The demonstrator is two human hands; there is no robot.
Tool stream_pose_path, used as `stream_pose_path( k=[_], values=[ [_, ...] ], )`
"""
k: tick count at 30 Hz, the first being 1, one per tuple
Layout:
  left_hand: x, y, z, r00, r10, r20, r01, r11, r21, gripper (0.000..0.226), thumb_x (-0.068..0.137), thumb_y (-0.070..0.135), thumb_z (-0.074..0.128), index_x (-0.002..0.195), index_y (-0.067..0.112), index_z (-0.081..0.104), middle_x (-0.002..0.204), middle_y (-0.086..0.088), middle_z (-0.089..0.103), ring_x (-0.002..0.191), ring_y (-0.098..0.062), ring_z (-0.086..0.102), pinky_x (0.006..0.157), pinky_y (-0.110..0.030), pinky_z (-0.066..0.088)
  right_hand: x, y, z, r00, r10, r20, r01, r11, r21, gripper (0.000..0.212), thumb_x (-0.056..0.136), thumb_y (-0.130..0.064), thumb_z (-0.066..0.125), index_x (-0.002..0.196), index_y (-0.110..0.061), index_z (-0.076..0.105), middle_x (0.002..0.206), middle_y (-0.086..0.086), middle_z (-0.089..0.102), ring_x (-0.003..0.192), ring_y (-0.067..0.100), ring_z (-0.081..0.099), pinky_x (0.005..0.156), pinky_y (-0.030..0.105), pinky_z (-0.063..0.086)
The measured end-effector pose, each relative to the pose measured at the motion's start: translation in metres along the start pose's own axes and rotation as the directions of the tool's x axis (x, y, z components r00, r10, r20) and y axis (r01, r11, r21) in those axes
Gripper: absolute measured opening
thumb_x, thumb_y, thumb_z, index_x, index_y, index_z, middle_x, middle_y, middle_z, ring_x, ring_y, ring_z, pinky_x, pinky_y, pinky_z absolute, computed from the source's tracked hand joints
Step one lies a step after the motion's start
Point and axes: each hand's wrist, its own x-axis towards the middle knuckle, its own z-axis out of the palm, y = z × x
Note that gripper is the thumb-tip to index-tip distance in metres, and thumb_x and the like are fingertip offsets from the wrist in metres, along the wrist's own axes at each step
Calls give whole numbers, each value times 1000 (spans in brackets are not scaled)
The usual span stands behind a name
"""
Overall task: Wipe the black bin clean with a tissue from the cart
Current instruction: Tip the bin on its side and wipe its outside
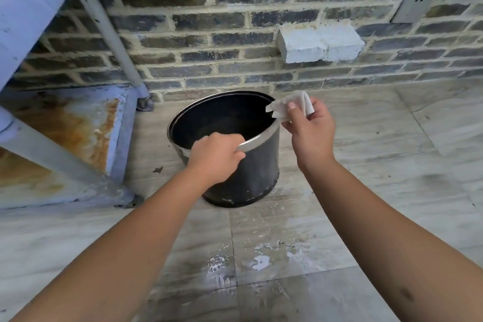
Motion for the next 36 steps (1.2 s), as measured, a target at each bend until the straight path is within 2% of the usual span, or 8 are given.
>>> stream_pose_path(
  k=[4,8,16,24,27,31,34,36],
  values=[
    [-10,-25,-23,988,-139,70,156,856,-494,14,83,23,69,72,17,62,68,5,67,64,-9,60,63,-30,44,-2,1,-9,996,-82,26,84,991,-105,11,88,-29,61,90,-38,67,90,-2,72,87,22,69,84,52,57],
    [-45,-39,-13,920,-331,210,336,387,-859,12,88,7,65,97,9,73,91,-12,75,80,-21,69,68,-27,52,1,2,-16,993,-104,46,110,984,-137,20,95,-15,54,98,-28,69,97,3,74,95,24,69,90,50,55],
    [-92,-51,28,821,-435,370,458,114,-882,17,94,11,60,108,11,70,88,-4,76,59,-4,66,44,-13,44,-7,36,-32,983,-112,146,160,913,-376,25,96,-10,52,95,-29,69,92,-1,72,73,17,62,58,10,43],
    [-121,-84,60,710,-547,443,512,-29,-858,9,95,19,61,102,16,66,100,-14,75,86,-29,72,83,-50,53,-16,56,-36,934,-119,337,321,691,-648,18,95,-20,54,101,-21,71,74,3,70,62,19,59,57,28,45],
    [-126,-96,68,673,-572,470,523,-81,-848,13,96,20,60,98,23,72,101,-11,75,88,-31,73,76,-52,58,-16,68,-31,865,-157,477,485,504,-714,15,96,-19,55,102,-16,69,71,7,68,63,28,60,54,29,38],
    [-119,-94,64,676,-618,402,570,93,-816,21,96,23,59,112,11,68,93,-8,76,82,-26,73,59,-32,57,-15,77,-23,815,-185,549,570,426,-703,24,93,-13,58,116,-11,67,92,14,73,89,35,65,70,31,46],
    [-110,-91,59,718,-689,102,634,587,-503,54,90,32,65,137,12,48,134,-11,56,122,-32,53,95,-46,48,-13,79,-21,800,-219,559,593,434,-678,30,89,-4,59,118,-7,67,100,16,74,97,37,63,81,35,50],
    [-108,-79,53,857,-501,-118,466,853,-235,74,90,43,61,150,16,27,156,-8,31,143,-28,29,108,-52,31,-7,82,-21,816,-204,540,571,427,-701,26,91,-5,59,115,-8,68,95,14,74,94,37,63,78,33,49]
  ],
)
